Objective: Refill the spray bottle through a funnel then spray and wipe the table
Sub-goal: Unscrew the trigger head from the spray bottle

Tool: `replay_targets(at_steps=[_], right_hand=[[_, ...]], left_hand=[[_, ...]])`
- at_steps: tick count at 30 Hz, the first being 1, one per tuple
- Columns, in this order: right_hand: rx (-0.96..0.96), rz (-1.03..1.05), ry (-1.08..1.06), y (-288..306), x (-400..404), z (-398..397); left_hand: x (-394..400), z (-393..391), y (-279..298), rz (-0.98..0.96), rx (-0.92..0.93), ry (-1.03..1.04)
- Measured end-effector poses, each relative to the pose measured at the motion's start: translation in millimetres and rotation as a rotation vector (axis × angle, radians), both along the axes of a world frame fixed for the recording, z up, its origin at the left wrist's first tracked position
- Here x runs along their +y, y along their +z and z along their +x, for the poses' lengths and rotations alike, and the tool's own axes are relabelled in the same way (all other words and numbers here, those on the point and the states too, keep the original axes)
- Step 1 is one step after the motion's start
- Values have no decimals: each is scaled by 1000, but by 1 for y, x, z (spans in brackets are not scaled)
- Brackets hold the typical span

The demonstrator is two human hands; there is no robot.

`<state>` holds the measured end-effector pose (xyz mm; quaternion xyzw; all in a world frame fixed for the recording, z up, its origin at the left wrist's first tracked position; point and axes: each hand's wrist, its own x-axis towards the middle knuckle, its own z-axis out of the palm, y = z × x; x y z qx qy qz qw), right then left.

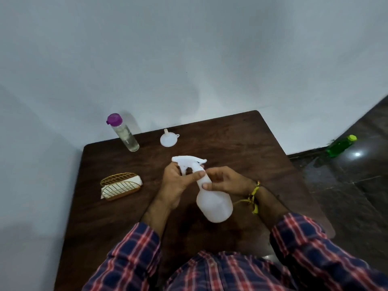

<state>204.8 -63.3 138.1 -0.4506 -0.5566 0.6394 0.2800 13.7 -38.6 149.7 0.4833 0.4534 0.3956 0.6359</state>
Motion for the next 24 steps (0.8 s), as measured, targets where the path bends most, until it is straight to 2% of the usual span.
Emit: replay_targets(at_steps=[3,6,9,12,15,16,17,18,20,21,22,24], right_hand=[[101,-62,-229,-8,-6,1],[362,-307,-323,-19,-13,-1],[495,-445,-377,-17,-17,4],[433,-368,-480,-14,-17,4],[80,69,-615,-15,-23,-4],[4,145,-630,-18,-23,-4],[15,137,-628,-20,-23,-4],[100,37,-619,-19,-24,-3],[285,-333,-539,-12,-24,3],[320,-456,-485,-9,-25,5],[332,-471,-463,-8,-26,6],[364,-300,-548,-10,-29,6]], left_hand=[[7,6,9,8,-25,188],[13,15,16,-35,-91,352],[15,16,15,-70,-107,348],[9,17,16,-91,-89,316],[4,21,17,-121,-110,457],[3,22,17,-146,-128,507],[2,22,18,-163,-144,534],[1,22,19,-171,-160,540],[-1,19,22,-175,-178,545],[-2,18,23,-173,-168,563],[-3,17,24,-172,-163,590],[-5,13,25,-188,-185,647]])
